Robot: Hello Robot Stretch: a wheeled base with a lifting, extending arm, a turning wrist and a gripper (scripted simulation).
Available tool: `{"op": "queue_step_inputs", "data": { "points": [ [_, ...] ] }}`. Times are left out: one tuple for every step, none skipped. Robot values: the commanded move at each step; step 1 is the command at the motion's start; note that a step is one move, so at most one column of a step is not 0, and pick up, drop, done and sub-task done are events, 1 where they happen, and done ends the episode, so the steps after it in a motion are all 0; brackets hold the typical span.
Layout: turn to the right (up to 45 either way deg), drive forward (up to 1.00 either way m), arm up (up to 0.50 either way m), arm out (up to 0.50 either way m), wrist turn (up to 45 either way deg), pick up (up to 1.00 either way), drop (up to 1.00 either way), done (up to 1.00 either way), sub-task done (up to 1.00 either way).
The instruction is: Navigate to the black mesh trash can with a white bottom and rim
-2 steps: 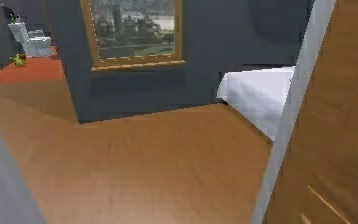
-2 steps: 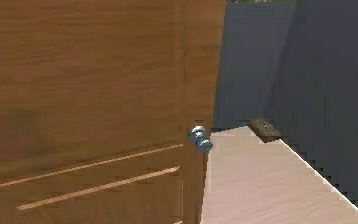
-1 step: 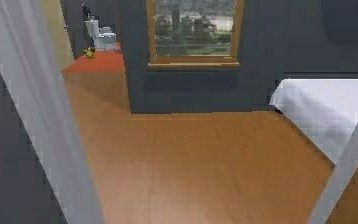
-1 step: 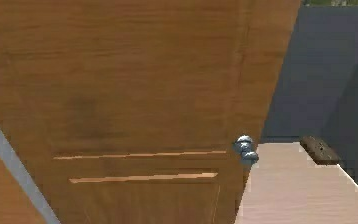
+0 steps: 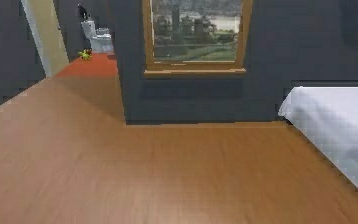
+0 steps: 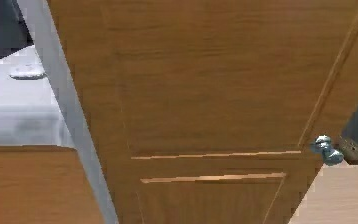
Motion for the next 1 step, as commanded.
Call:
{"op": "queue_step_inputs", "data": {
  "points": [
    [6.0, 0.0, 0.0, 0.0, 0.0, 0.0, 0.0, 0.0, 0.0]
  ]
}}
